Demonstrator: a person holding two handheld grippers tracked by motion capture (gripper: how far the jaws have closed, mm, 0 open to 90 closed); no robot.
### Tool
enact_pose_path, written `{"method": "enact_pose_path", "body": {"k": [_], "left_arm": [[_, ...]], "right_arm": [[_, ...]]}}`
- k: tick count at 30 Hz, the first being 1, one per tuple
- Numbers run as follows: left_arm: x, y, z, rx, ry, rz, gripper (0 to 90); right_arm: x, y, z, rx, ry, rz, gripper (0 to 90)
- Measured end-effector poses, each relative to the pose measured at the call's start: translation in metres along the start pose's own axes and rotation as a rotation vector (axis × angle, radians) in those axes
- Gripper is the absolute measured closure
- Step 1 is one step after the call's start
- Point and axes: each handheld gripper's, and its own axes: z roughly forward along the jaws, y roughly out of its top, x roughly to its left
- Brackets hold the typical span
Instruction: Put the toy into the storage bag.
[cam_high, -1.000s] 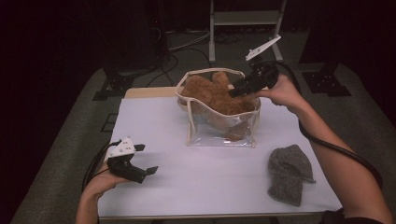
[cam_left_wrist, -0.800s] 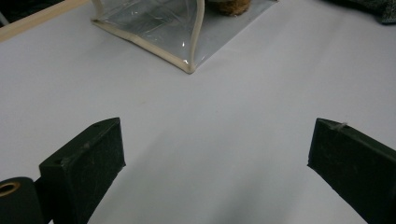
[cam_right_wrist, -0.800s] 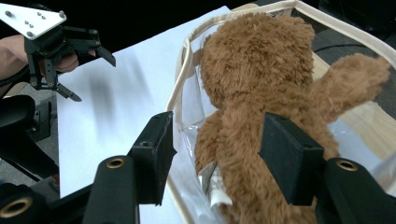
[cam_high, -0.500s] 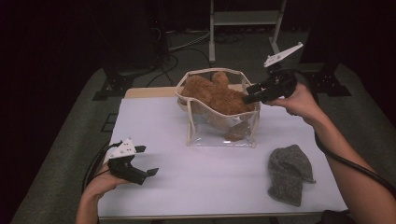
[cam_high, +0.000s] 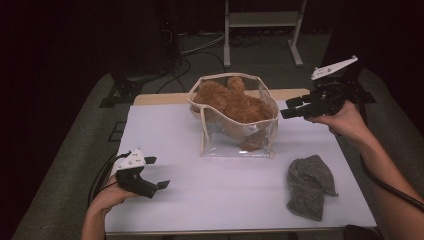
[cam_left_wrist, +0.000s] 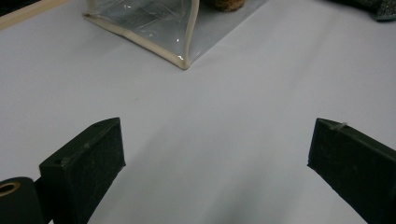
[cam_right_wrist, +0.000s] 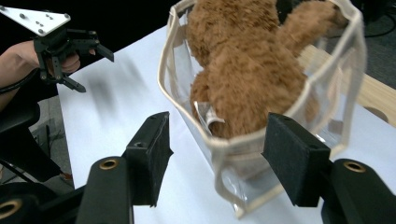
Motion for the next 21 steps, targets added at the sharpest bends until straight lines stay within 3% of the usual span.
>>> {"method": "enact_pose_path", "body": {"k": [6, 21], "left_arm": [[-0.001, 0.001, 0.001, -0.001, 0.000, 0.001, 3.1], [-0.001, 0.000, 0.004, 0.008, -0.007, -0.002, 3.1]], "right_arm": [[-0.003, -0.020, -0.014, -0.013, -0.025, 0.034, 38.9], [-0.011, -0.070, -0.028, -0.039, -0.045, 0.121, 37.2]]}}
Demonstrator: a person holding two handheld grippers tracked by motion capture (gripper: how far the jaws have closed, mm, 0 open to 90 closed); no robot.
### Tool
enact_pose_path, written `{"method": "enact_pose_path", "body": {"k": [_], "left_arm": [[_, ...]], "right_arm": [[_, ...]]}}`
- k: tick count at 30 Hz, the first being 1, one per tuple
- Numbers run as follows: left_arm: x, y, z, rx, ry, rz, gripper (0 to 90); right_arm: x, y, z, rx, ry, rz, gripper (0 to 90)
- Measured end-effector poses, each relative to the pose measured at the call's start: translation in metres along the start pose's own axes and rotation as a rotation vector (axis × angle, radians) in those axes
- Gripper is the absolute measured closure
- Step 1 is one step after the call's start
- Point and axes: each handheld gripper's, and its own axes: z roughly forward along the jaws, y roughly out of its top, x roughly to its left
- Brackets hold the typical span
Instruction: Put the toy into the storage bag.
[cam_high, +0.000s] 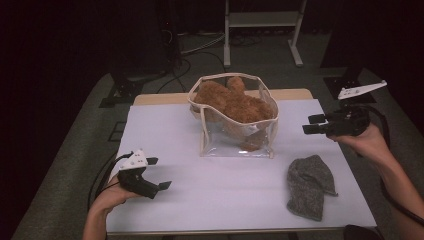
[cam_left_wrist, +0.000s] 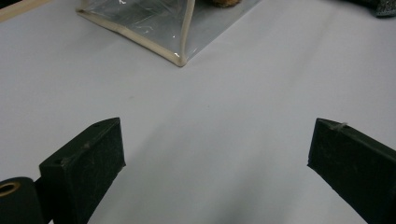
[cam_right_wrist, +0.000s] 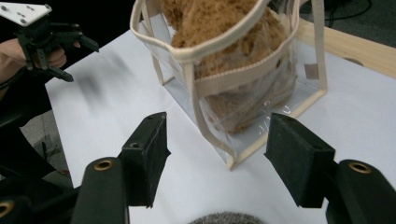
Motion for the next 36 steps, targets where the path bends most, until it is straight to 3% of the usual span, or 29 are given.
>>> {"method": "enact_pose_path", "body": {"k": [36], "left_arm": [[0.000, -0.003, 0.006, 0.025, -0.012, 0.001, 3.1]], "right_arm": [[-0.020, -0.097, 0.009, -0.012, -0.014, 0.153, 34.3]]}}
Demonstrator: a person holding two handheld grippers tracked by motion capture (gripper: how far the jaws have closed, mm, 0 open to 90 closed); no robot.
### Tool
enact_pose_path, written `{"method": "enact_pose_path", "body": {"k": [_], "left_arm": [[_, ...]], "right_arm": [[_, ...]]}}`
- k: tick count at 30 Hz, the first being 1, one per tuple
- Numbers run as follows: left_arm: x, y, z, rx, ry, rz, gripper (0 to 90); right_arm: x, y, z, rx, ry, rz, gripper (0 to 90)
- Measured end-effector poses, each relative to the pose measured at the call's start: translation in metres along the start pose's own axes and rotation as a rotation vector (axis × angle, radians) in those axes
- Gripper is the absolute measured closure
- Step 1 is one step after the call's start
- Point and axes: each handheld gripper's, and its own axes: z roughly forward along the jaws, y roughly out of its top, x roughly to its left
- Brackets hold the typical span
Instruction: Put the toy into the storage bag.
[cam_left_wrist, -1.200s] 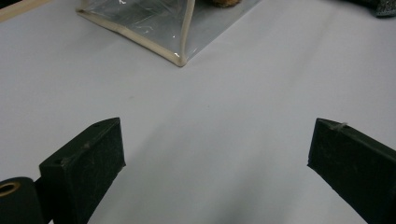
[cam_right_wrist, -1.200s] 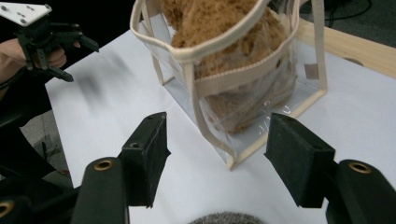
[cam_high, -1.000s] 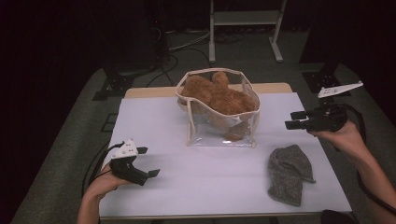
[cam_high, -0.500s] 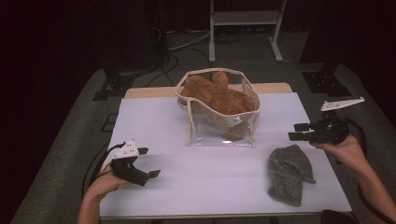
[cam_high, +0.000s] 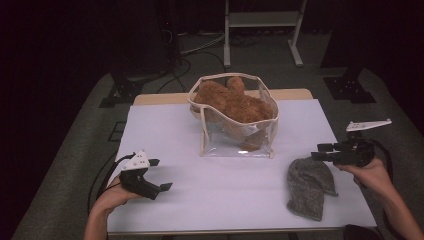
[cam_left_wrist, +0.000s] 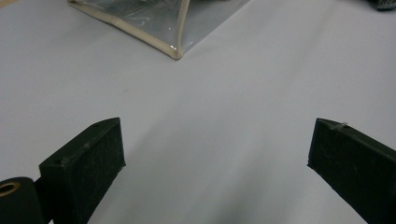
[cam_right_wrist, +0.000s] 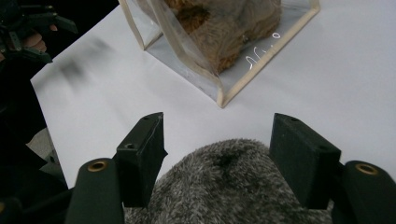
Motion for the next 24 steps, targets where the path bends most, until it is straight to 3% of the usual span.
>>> {"method": "enact_pose_path", "body": {"k": [24], "left_arm": [[-0.002, 0.000, 0.004, 0.005, -0.011, -0.002, 3.1]], "right_arm": [[-0.010, -0.051, 0.000, -0.027, 0.012, 0.091, 34.3]]}}
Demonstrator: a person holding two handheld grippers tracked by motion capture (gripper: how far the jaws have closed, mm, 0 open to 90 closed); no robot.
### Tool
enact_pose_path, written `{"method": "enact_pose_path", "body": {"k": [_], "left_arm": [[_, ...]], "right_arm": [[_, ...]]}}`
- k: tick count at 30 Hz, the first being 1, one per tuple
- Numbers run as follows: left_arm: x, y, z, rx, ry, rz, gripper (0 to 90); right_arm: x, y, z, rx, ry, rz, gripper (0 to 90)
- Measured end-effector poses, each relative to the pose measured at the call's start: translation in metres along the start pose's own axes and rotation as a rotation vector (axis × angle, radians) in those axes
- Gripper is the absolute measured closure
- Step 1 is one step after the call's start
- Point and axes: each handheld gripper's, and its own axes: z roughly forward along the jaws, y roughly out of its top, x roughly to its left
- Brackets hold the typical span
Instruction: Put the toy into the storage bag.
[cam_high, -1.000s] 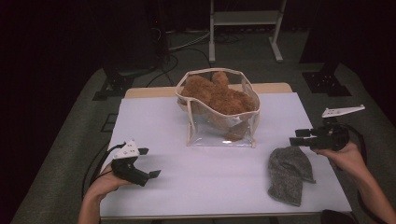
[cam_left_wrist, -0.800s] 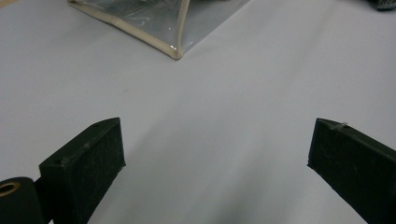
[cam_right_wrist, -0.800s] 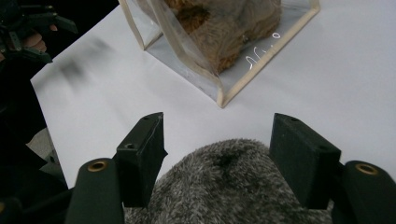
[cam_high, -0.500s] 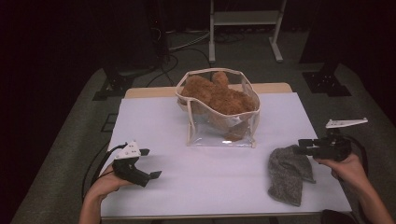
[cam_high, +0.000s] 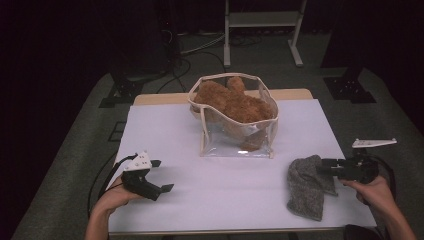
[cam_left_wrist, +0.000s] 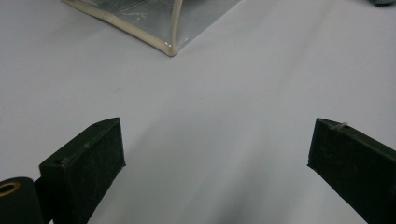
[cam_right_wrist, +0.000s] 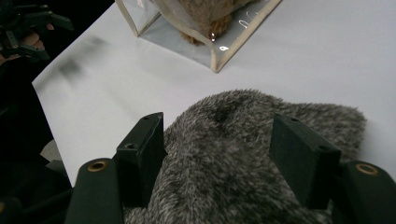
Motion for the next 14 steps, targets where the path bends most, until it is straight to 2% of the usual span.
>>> {"method": "enact_pose_path", "body": {"k": [14], "left_arm": [[-0.001, 0.002, 0.004, 0.007, -0.008, 0.003, 3.1]], "right_arm": [[0.001, -0.017, -0.007, -0.032, 0.010, 0.018, 34.2]]}}
